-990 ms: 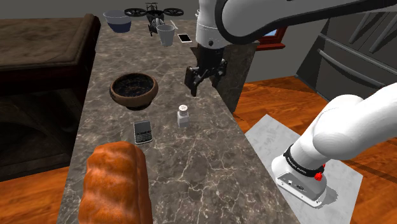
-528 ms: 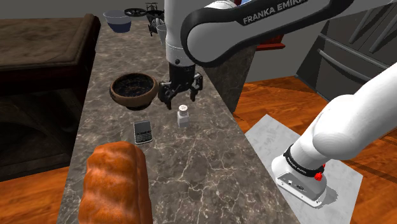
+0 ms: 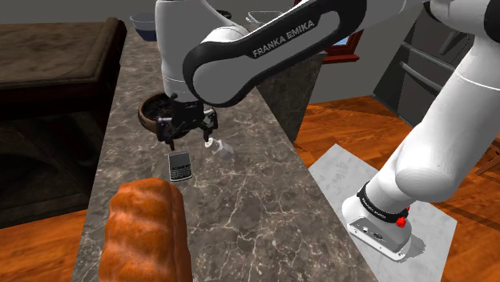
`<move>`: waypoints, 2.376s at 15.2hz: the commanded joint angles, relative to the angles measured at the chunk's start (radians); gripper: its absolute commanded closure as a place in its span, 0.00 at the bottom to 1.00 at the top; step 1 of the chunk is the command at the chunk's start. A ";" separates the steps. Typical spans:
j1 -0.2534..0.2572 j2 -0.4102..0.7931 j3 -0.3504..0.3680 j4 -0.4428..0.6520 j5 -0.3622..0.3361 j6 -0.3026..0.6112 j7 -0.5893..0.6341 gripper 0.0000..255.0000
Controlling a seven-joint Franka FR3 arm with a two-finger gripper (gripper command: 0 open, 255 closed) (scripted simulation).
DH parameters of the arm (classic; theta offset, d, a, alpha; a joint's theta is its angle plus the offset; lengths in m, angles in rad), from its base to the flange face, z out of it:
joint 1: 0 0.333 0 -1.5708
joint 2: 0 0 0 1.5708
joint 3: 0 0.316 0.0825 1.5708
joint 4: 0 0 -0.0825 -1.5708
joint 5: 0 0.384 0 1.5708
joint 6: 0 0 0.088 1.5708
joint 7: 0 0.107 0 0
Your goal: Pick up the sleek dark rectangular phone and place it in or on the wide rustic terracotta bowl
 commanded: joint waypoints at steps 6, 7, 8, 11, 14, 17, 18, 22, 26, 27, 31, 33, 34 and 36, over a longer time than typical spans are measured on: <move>0.073 0.214 -0.024 0.147 -0.125 -0.018 0.142 0.00; 0.076 0.221 -0.026 0.142 -0.130 -0.007 0.146 0.00; 0.078 0.229 -0.029 0.138 -0.135 0.004 0.149 0.00; 0.087 0.257 -0.038 0.125 -0.154 0.042 0.161 0.00; 0.087 0.257 -0.038 0.124 -0.154 0.042 0.161 0.00; 0.087 0.257 -0.038 0.125 -0.154 0.042 0.161 0.00; 0.087 0.257 -0.038 0.125 -0.154 0.042 0.161 0.00; 0.087 0.257 -0.038 0.125 -0.154 0.041 0.161 1.00; 0.087 0.256 -0.037 0.125 -0.154 0.041 0.161 1.00; 0.087 0.256 -0.037 0.124 -0.154 0.040 0.161 1.00; 0.083 0.242 -0.032 0.133 -0.144 0.020 0.156 1.00; 0.079 0.228 -0.027 0.143 -0.134 -0.002 0.150 1.00; 0.077 0.221 -0.025 0.148 -0.129 -0.013 0.148 1.00; 0.074 0.208 -0.021 0.158 -0.120 -0.036 0.142 1.00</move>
